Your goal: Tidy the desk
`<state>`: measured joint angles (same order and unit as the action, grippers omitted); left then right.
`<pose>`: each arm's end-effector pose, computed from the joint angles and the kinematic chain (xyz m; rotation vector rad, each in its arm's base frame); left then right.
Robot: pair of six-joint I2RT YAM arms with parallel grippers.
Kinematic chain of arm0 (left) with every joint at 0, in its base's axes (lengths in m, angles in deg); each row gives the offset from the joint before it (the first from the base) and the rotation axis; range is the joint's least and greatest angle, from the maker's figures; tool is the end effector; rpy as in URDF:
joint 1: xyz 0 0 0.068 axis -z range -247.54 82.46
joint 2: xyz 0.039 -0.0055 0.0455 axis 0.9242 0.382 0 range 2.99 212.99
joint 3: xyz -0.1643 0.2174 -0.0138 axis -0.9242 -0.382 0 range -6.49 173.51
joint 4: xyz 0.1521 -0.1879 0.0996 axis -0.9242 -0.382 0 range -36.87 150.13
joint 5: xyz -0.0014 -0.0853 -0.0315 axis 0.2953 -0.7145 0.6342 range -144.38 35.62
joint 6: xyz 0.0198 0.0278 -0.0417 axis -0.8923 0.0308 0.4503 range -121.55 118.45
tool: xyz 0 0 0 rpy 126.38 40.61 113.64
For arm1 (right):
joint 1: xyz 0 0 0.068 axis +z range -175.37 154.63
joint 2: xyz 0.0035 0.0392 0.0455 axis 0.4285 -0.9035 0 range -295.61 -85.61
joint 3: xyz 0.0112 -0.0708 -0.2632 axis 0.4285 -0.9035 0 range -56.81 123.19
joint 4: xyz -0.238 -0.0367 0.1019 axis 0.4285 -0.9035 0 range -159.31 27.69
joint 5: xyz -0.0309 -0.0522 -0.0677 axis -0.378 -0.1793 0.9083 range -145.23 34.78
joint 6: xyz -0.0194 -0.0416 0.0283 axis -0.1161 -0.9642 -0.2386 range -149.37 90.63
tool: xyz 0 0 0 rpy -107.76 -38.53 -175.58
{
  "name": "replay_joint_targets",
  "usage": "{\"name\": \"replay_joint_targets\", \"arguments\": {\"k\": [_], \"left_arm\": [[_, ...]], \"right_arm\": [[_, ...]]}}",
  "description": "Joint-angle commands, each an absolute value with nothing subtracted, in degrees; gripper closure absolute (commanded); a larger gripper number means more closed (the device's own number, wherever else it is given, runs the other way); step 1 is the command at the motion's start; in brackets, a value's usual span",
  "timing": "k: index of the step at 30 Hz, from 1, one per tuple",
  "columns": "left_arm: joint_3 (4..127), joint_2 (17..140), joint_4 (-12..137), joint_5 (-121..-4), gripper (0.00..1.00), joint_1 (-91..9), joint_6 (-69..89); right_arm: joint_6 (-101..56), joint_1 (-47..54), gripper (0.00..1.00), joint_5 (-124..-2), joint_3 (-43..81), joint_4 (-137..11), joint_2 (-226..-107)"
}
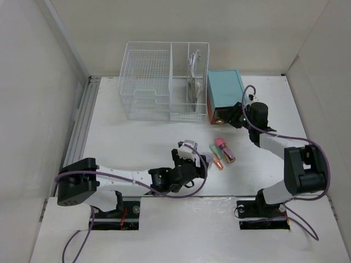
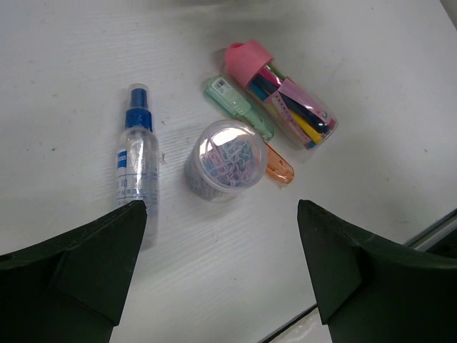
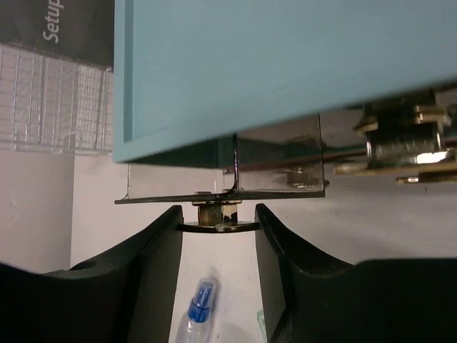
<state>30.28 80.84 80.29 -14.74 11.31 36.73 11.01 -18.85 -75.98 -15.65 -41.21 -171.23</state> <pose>0.0771 -0.2736 0.2198 0.2122 1.9052 -0.7431 0.3117 0.0484 0.2053 0.3601 2.0285 0.8788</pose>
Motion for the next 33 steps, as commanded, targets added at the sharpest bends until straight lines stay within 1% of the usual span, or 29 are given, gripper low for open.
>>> {"name": "replay_joint_targets", "arguments": {"k": [1,5,9,13,16,19,20,21,23,24,26,28,31,33], "left_arm": [[32.8,80.9,81.9,-12.5,0.16,11.6,34.5],[33.9,82.3,84.8,-15.0,0.13,11.6,31.4],[37.3,85.7,84.8,-16.5,0.13,11.6,28.9],[41.6,90.1,81.7,-17.6,0.13,12.2,28.1],[42.9,92.7,81.0,-17.6,0.13,12.2,28.1],[43.4,94.4,81.0,-18.2,0.13,12.2,28.1],[43.4,94.4,81.0,-18.2,0.12,12.2,27.5],[44.1,95.3,81.0,-18.2,0.12,12.2,27.5],[45.0,96.2,79.7,-18.7,0.12,12.2,27.5],[45.6,97.2,78.9,-18.7,0.12,12.2,27.5],[46.2,98.1,78.1,-18.7,0.12,12.2,27.5],[46.8,99.8,77.6,-18.7,0.12,12.2,27.5],[47.6,100.5,77.1,-18.7,0.12,11.6,27.5],[49.7,102.1,74.5,-15.9,0.12,11.6,28.4]], "right_arm": [[8.6,-19.4,0.71,-74.9,-17.3,-38.3,-165.9],[5.2,-20.5,0.71,-77.8,-19.7,-43.8,-160.9],[1.4,-21.6,0.71,-82.8,-22.2,-49.6,-159.5],[-1.0,-22.8,0.71,-85.7,-21.7,-55.4,-159.0],[-2.2,-22.8,0.71,-87.2,-21.7,-57.0,-157.0],[-2.7,-22.8,0.63,-87.9,-21.7,-58.6,-156.3],[-2.7,-23.3,0.48,-88.6,-21.7,-59.1,-156.3],[-2.7,-23.4,0.4,-89.2,-21.7,-59.1,-156.3],[-3.4,-23.4,0.34,-91.2,-21.0,-59.1,-157.3],[-3.4,-23.4,0.28,-92.0,-21.0,-59.1,-157.3],[-4.0,-23.4,0.28,-93.6,-21.0,-59.1,-157.3],[-4.0,-23.4,0.26,-95.3,-20.5,-59.1,-157.3],[-4.0,-23.9,0.25,-95.8,-20.5,-59.7,-156.7],[-4.5,-23.9,0.25,-96.7,-20.5,-59.7,-156.7]]}}
